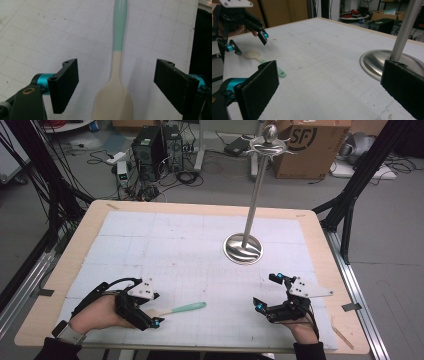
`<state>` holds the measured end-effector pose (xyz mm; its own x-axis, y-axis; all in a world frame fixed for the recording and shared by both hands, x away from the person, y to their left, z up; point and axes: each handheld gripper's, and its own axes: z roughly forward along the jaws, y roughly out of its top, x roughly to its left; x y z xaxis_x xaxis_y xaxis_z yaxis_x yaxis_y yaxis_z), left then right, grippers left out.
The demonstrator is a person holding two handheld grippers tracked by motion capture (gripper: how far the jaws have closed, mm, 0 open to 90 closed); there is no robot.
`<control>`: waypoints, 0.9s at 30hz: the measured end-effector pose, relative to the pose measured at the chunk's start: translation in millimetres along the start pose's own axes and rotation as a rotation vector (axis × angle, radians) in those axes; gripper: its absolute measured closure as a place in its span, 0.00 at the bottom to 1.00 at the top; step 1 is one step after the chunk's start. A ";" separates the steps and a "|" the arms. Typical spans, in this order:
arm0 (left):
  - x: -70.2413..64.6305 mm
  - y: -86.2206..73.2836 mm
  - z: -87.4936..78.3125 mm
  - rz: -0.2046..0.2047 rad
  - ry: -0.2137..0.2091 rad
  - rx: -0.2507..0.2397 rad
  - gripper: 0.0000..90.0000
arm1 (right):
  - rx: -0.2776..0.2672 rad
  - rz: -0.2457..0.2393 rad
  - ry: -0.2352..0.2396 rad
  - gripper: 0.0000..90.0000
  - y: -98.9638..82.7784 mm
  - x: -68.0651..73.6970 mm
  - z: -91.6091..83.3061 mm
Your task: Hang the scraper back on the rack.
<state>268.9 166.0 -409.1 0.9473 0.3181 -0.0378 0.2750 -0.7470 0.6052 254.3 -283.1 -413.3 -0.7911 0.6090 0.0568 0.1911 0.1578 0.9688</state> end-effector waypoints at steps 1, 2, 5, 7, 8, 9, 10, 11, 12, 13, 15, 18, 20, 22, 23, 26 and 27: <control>-0.1 0.9 0.8 0.001 -0.003 0.005 0.23 | 0.002 0.004 0.001 0.01 0.0 0.3 -0.3; 0.6 3.4 2.5 0.013 -0.005 0.023 0.23 | 0.001 0.001 0.000 0.01 0.0 0.1 -0.3; 1.9 8.7 10.9 -0.001 0.011 0.078 0.24 | -0.002 0.008 -0.016 0.01 -0.2 0.1 -1.5; 1.7 11.3 16.4 0.020 0.009 0.118 0.26 | -0.007 0.009 -0.027 0.01 -0.9 -0.4 -1.9; 2.1 12.3 17.9 0.018 0.004 0.128 0.26 | -0.007 0.009 -0.027 0.01 -0.9 -0.4 -1.9; 3.6 14.2 20.1 0.017 0.002 0.147 0.26 | -0.007 0.009 -0.028 0.01 -1.0 -0.3 -2.0; 4.6 15.7 22.0 0.011 0.003 0.155 0.27 | -0.006 0.011 -0.027 0.01 -1.2 -0.2 -2.0; 5.9 17.4 23.4 0.003 -0.003 0.169 0.28 | -0.007 0.010 -0.027 0.01 -1.2 -0.2 -1.9; 6.8 19.0 24.8 0.000 -0.011 0.181 0.29 | -0.005 0.014 -0.025 0.01 -1.2 0.2 -2.0; 6.8 20.2 25.8 0.005 -0.012 0.185 0.30 | -0.006 0.013 -0.024 0.01 -1.2 0.3 -2.0; 5.1 23.6 28.2 0.045 -0.004 0.201 0.36 | -0.006 0.012 -0.021 0.01 -1.2 0.3 -2.1; 4.0 25.8 28.6 0.069 -0.006 0.206 0.45 | -0.007 0.014 -0.024 0.01 -1.4 -0.1 -2.5; 3.7 27.4 27.2 0.071 -0.007 0.222 0.53 | -0.008 0.013 -0.026 0.01 -1.5 -0.3 -2.5; 2.9 29.1 26.7 0.071 -0.014 0.244 0.60 | -0.008 0.011 -0.028 0.01 -1.5 -0.3 -2.3; 2.2 29.9 26.8 0.066 -0.020 0.251 0.64 | -0.008 0.011 -0.028 0.01 -1.5 -0.3 -2.2; 1.3 32.7 27.6 0.064 -0.026 0.277 0.69 | -0.007 0.013 -0.029 0.01 -1.5 -0.1 -2.1; 1.6 34.2 28.2 0.065 -0.028 0.289 0.70 | -0.007 0.013 -0.029 0.01 -1.5 0.0 -2.1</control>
<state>284.4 124.5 -410.9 0.9676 0.2507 -0.0308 0.2450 -0.9017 0.3562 252.8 -285.0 -414.3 -0.7712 0.6335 0.0623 0.1973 0.1448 0.9696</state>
